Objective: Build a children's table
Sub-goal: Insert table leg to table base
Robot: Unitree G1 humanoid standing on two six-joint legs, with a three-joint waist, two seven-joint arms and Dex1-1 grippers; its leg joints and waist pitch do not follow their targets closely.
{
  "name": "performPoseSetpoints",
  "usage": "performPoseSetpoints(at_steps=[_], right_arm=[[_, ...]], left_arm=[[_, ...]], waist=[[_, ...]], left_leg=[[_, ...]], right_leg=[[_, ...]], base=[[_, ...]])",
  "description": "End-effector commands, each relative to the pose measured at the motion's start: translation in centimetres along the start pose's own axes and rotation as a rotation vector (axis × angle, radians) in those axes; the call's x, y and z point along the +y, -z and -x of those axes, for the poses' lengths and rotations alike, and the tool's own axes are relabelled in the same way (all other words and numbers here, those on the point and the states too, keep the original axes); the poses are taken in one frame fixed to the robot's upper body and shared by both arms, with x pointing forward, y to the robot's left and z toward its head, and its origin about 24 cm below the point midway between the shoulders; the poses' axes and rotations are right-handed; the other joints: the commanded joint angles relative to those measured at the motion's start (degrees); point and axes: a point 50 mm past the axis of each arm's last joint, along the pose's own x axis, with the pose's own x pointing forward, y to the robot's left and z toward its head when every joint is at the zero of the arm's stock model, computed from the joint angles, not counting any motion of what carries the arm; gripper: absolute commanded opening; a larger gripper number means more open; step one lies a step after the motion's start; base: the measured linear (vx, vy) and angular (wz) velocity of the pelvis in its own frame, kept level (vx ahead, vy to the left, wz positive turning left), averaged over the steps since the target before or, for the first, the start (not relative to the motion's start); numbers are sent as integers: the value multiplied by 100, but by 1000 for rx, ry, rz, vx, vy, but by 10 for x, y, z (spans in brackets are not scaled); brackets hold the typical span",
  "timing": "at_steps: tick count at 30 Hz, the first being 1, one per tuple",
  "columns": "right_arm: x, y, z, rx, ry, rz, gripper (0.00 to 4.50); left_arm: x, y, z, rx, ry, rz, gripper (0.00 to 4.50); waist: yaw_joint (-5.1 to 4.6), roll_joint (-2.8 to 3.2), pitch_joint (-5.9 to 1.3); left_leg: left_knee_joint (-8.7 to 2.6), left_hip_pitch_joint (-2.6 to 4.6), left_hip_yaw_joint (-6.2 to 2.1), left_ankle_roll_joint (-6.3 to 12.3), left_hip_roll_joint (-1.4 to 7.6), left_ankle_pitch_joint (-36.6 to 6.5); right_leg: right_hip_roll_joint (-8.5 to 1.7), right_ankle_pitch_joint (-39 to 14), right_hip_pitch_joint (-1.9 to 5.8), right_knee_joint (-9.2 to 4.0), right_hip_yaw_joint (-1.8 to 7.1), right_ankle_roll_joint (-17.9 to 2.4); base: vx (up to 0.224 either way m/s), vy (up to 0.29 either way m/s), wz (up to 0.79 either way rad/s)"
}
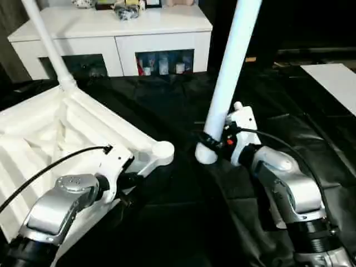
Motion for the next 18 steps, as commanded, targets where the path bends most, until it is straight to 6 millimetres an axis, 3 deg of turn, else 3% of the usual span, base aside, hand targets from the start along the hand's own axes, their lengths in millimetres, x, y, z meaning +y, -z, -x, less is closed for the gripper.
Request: performPoseSetpoints(at_steps=[1,4,6,8,11,18], right_arm=[[6,-13,-1,-53,-59,-9,184],[8,-16,2,-62,-117,-52,184],[8,-16,2,-52,-129,-56,184],[8,-13,4,-26,-150,-56,184],[8,-10,4,0,-170,-48,184],[11,-4,-1,59,-208,-33,184]], left_arm=[[-22,17,-15,30,193,-28,0],[-26,8,-13,5,239,-101,0],[-27,4,-13,-9,253,-128,0],[-29,-1,-13,-32,288,-156,0],[-30,-6,-14,-54,304,-194,0],[-24,-14,-20,-84,260,-231,0]], waist=[[11,-22,-284],[94,-8,-288],[119,-9,-294],[167,4,-296],[171,-9,-302],[155,-41,-312]], left_leg=[[-516,141,-88,-26,325,-1410],[-523,201,-51,-56,347,-1523],[-531,198,-35,-48,357,-1454],[-555,191,1,-156,377,-1472],[-571,160,-4,-222,371,-1480],[-558,113,-1,-165,359,-1237]], right_leg=[[-411,-1044,112,-537,250,-1034],[-409,-1361,45,-563,275,-955],[-410,-1383,41,-571,277,-913],[-396,-1418,18,-559,262,-848],[-398,-1342,40,-545,254,-803],[-412,-1265,69,-542,243,-764]], base=[[0,0,0],[0,0,0],[0,0,0],[0,0,0],[0,0,0],[0,0,0]])
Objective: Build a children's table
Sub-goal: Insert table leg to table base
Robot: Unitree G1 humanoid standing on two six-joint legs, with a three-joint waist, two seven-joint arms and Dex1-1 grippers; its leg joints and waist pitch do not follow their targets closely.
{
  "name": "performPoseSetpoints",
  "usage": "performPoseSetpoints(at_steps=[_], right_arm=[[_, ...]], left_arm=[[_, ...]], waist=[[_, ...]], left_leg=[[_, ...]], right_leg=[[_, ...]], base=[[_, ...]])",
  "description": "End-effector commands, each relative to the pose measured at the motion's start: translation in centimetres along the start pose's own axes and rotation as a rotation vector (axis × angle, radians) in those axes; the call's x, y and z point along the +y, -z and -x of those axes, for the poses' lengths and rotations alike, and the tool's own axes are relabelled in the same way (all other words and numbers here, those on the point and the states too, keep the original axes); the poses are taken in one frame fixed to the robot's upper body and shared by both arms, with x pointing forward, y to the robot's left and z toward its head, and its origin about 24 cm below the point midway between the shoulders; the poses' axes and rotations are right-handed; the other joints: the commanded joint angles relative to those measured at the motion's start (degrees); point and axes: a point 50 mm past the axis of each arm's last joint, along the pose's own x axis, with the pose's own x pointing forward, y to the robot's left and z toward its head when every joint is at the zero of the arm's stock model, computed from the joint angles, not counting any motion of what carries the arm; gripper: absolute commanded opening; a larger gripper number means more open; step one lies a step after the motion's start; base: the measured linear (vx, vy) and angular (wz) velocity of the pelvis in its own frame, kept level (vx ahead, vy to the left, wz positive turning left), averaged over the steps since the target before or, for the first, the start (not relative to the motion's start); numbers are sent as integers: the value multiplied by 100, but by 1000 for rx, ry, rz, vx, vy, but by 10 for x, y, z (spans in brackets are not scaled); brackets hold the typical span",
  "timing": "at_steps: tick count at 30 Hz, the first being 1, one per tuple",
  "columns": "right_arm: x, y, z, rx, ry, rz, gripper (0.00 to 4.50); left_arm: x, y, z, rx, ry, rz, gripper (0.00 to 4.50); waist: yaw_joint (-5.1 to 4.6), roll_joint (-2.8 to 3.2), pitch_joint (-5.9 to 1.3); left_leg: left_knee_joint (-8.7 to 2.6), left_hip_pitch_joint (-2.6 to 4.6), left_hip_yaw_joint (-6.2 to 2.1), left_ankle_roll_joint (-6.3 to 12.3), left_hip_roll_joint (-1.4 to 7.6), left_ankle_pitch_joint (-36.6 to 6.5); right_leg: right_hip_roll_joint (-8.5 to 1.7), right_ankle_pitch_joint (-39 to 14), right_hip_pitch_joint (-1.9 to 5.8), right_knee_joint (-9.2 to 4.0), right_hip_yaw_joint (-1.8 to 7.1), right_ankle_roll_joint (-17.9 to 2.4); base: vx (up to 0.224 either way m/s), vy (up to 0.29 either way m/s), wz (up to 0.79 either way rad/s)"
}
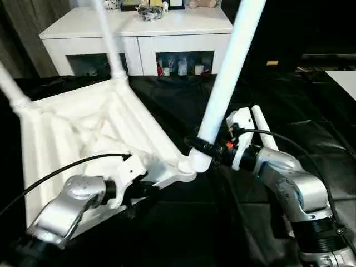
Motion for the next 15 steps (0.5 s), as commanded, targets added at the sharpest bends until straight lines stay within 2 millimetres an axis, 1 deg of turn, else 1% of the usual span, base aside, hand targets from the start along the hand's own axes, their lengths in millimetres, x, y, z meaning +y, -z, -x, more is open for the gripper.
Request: performPoseSetpoints(at_steps=[1,3,5,6,7,8,9,11,12,15], right_arm=[[0,-1,-5,24,-20,17,184],[0,-1,-6,26,-19,15,184],[-4,4,-13,36,-10,13,184],[-5,5,-16,36,-4,10,184],[-7,6,-18,35,3,11,184],[-8,7,-20,35,9,11,184],[-10,8,-23,36,14,8,184],[-13,10,-26,36,30,10,184],[-14,10,-27,32,33,1,184],[-16,11,-30,25,30,-23,184]], left_arm=[[-4,-8,-9,-51,38,-34,0],[-3,-8,-9,-48,40,-36,0],[-1,-9,-9,-48,40,-40,0],[-1,-9,-9,-47,42,-44,0],[0,-9,-8,-46,42,-46,0],[1,-9,-8,-45,42,-48,0],[1,-9,-8,-45,43,-49,0],[1,-9,-9,-49,48,-49,0],[1,-10,-8,-52,52,-51,0],[0,-12,-8,-74,61,-43,0]], waist=[[-59,-90,-288],[-57,-83,-293],[-66,-81,-300],[-62,-61,-300],[-64,-53,-293],[-64,-56,-293],[-66,-44,-298],[-68,-55,-286],[-63,-51,-289],[-71,-50,-297]], left_leg=[[-477,129,-123,-162,300,-1301],[-469,127,-124,-146,302,-1255],[-460,120,-119,-142,296,-1205],[-459,125,-119,-148,295,-1222],[-466,140,-117,-168,302,-1328],[-466,146,-116,-176,308,-1363],[-466,149,-120,-189,311,-1377],[-481,148,-120,-216,312,-1424],[-475,162,-115,-219,316,-1448],[-485,141,-124,-201,317,-1388]], right_leg=[[-398,-1245,72,-541,223,-813],[-407,-1236,73,-542,224,-840],[-400,-1161,71,-533,218,-893],[-401,-1168,61,-532,216,-910],[-401,-1258,51,-546,215,-936],[-405,-1280,48,-548,219,-936],[-409,-1278,49,-541,218,-952],[-403,-1329,52,-544,211,-963],[-408,-1335,40,-546,216,-972],[-400,-1190,65,-524,208,-974]], base=[[0,0,0],[0,0,0],[0,0,0],[0,0,0],[0,0,0],[0,0,0],[0,0,0],[0,0,0],[0,0,0],[0,0,0]])
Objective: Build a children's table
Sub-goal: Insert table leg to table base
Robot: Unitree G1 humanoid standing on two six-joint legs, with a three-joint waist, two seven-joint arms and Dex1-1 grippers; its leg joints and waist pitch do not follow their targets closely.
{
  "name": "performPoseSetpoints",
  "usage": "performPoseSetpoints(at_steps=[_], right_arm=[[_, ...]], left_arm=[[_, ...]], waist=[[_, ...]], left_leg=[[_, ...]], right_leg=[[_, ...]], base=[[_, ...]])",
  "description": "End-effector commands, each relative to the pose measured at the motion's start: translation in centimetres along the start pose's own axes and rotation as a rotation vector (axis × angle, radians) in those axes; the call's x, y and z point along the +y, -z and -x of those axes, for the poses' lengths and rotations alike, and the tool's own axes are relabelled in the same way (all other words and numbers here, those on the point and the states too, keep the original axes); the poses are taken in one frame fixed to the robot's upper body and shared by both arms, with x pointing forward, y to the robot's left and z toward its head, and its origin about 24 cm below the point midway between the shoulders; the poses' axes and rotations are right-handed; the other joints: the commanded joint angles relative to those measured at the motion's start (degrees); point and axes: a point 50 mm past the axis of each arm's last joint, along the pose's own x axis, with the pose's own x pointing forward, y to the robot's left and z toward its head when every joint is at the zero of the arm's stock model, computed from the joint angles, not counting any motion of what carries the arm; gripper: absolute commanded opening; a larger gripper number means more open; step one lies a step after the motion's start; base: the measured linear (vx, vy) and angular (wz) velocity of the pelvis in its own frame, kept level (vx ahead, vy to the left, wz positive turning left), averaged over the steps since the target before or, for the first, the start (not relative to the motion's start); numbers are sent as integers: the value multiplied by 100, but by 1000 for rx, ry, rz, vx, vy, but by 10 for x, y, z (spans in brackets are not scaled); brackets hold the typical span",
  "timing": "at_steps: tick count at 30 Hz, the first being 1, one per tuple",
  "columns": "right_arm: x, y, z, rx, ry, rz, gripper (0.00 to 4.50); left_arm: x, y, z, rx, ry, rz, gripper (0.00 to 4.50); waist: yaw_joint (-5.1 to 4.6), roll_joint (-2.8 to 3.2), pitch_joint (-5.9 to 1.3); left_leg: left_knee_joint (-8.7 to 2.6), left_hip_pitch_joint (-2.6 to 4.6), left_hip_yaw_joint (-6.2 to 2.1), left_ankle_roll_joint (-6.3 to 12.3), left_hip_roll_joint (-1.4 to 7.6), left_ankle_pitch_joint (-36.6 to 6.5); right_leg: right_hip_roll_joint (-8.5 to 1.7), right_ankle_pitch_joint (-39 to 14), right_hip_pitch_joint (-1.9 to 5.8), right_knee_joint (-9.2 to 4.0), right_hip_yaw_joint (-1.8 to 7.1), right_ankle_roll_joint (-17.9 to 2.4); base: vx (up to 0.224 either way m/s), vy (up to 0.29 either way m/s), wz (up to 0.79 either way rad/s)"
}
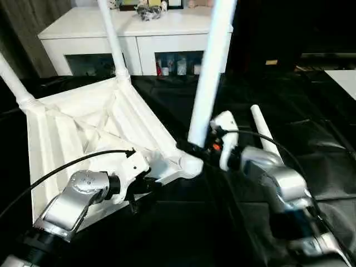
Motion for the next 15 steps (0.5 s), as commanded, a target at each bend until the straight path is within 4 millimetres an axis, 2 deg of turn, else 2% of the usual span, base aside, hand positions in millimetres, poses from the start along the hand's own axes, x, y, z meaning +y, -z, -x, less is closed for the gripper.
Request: performPoseSetpoints(at_steps=[1,6,8,15], right_arm=[[-3,-3,-2,-12,6,-10,184],[-3,2,-6,-4,-14,-14,184],[-5,4,-7,-9,-13,-24,184],[-8,15,-1,-27,26,-65,184]], left_arm=[[-5,-10,-5,-74,55,-26,0],[-5,-10,-5,-72,60,-28,0],[-5,-9,-5,-71,61,-26,0],[-3,-8,-3,-73,46,-20,0]], waist=[[-64,-55,-301],[-56,-38,-308],[-62,-42,-300],[-66,-31,-300]], left_leg=[[-470,150,-121,-189,306,-1376],[-464,139,-119,-159,310,-1311],[-468,147,-116,-162,309,-1388],[-476,145,-120,-178,311,-1416]], right_leg=[[-401,-1154,65,-527,216,-983],[-406,-994,76,-512,214,-1026],[-408,-1091,69,-525,212,-1041],[-407,-1092,72,-528,212,-1028]], base=[[0,0,0],[0,0,0],[0,0,0],[0,0,0]])
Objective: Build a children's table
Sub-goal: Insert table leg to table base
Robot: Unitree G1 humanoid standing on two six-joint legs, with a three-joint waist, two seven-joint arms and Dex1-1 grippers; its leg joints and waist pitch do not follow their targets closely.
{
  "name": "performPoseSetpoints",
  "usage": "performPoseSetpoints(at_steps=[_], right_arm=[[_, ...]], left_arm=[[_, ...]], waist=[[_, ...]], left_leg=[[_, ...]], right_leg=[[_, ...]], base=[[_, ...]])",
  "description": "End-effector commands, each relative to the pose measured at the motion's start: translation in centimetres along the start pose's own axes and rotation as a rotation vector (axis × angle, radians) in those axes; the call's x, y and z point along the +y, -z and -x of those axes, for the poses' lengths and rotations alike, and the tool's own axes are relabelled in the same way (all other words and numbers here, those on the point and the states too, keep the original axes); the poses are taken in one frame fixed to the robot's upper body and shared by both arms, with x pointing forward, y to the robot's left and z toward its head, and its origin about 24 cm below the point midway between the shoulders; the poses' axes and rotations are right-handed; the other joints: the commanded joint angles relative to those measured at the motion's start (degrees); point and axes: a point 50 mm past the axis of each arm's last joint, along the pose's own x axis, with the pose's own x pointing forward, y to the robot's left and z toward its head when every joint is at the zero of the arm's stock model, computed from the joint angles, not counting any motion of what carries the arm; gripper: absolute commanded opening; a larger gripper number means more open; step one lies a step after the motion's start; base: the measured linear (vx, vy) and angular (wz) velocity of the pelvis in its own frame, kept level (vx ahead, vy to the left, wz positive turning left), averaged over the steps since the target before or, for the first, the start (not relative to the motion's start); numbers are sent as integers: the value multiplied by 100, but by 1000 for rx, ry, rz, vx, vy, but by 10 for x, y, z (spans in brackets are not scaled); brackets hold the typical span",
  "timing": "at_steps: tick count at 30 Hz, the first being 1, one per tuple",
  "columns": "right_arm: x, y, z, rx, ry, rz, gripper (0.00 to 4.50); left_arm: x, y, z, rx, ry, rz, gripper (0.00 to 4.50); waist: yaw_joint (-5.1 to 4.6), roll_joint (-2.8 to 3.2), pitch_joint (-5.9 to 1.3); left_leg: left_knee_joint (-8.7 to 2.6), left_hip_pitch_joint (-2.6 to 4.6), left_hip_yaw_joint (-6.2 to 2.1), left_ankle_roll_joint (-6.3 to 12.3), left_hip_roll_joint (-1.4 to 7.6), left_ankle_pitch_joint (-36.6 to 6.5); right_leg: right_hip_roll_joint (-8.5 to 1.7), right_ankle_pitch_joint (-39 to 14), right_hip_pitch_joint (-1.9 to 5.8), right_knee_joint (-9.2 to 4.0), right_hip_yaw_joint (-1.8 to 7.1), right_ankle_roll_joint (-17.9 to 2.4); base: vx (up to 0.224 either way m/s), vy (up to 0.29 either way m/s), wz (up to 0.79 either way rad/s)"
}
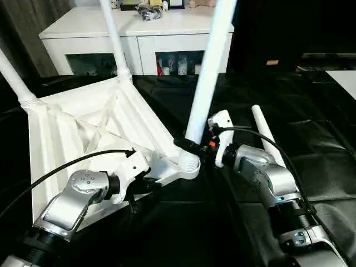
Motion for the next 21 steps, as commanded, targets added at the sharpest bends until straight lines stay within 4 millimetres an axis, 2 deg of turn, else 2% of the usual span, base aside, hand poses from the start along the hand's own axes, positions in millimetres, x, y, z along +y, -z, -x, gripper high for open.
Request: performPoseSetpoints(at_steps=[1,3,4,6,11,21], right_arm=[[-3,10,4,6,27,-29,184],[-4,13,5,4,38,-32,184],[-5,15,5,2,49,-34,184],[-7,17,6,1,68,-29,184],[-9,19,10,3,120,47,184],[7,27,11,132,85,228,184]], left_arm=[[-3,-9,-4,-72,34,-22,0],[-3,-8,-4,-71,33,-22,0],[-2,-8,-4,-72,32,-22,0],[-2,-9,-4,-72,31,-22,0],[0,-9,-5,-75,21,-23,0],[2,-11,-6,-77,7,-31,0]], waist=[[-69,-31,-295],[-75,-33,-290],[-65,29,-293],[-80,-7,-290],[-85,7,-273],[-78,11,-262]], left_leg=[[-482,144,-123,-178,311,-1434],[-489,147,-125,-182,312,-1492],[-488,156,-134,-200,313,-1534],[-493,160,-129,-220,313,-1618],[-508,157,-134,-231,316,-1722],[-527,162,-143,-239,319,-1815]], right_leg=[[-411,-1122,73,-529,216,-1034],[-408,-1203,71,-536,215,-1023],[-415,-1249,61,-534,217,-1021],[-411,-1303,59,-550,217,-1020],[-420,-1554,48,-580,224,-960],[-407,-1656,25,-596,238,-849]], base=[[0,0,0],[0,0,0],[0,0,0],[0,0,0],[0,0,0],[0,0,0]])
